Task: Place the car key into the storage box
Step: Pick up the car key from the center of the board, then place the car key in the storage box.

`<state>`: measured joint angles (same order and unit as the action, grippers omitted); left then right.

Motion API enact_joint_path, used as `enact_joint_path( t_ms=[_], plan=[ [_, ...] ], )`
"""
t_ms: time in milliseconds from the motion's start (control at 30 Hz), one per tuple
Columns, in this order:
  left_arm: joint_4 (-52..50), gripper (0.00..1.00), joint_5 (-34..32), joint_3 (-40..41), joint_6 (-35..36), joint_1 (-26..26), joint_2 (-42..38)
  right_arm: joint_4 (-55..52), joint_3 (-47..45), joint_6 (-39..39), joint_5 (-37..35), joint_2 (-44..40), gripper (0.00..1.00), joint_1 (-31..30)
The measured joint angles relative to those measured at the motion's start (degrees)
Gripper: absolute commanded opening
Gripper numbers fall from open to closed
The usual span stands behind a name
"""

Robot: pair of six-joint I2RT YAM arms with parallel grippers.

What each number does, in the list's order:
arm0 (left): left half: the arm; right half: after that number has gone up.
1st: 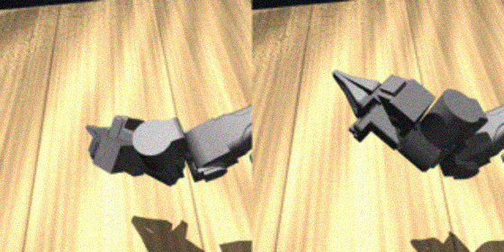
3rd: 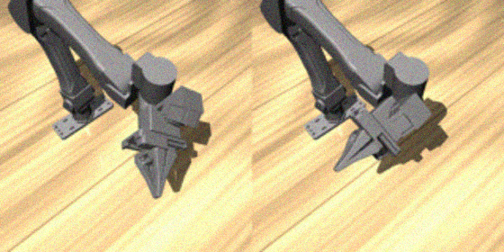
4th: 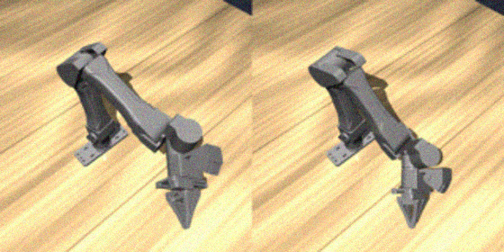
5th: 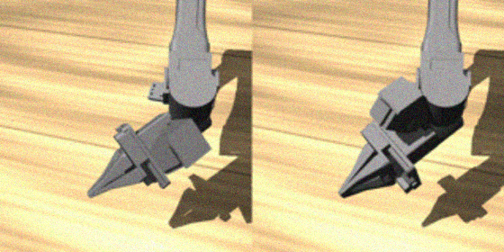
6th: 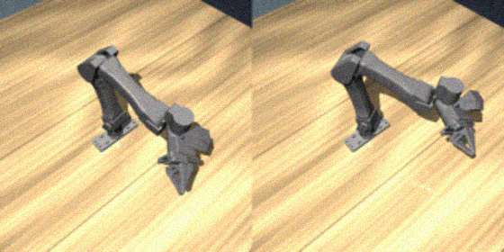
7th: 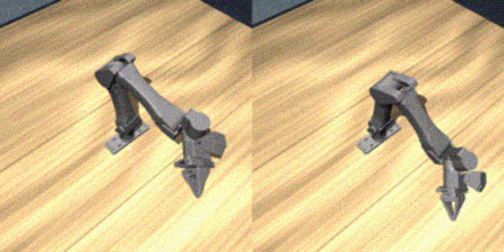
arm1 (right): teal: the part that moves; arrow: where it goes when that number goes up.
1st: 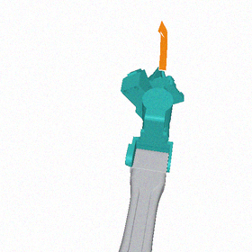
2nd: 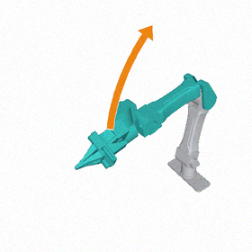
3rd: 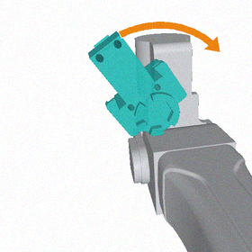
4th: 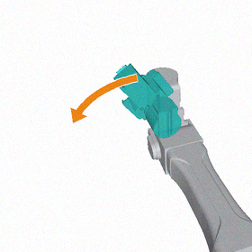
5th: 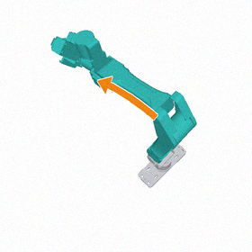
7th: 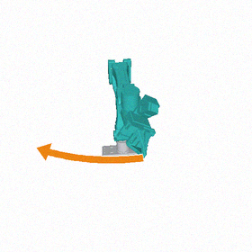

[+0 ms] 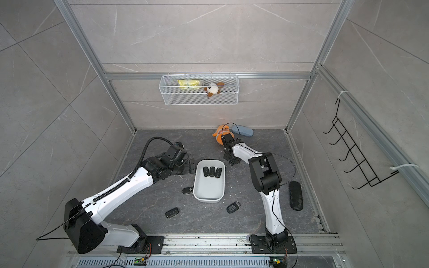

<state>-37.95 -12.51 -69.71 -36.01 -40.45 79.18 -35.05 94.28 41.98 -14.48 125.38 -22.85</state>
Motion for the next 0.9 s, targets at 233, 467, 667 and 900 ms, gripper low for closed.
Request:
enact_joint_path(
  t_ms=[233,467,667,900],
  plan=[
    [0.7,1.00,0.9,0.0,0.0,0.0,0.7,0.7,-4.0,-0.2,1.8,-5.9,0.29,0.0],
    [0.9,1.00,1.1,0.0,0.0,0.0,1.0,0.9,-7.3,-1.1,3.0,-13.1,0.30,-1.9],
    [1.2,1.00,1.1,0.0,0.0,0.1,1.2,0.2,-7.3,-1.9,2.9,-16.5,0.31,-7.3],
    [1.2,1.00,1.1,0.0,0.0,0.9,1.5,0.8,-7.4,-2.4,4.1,-16.9,0.31,-15.2]
  ],
)
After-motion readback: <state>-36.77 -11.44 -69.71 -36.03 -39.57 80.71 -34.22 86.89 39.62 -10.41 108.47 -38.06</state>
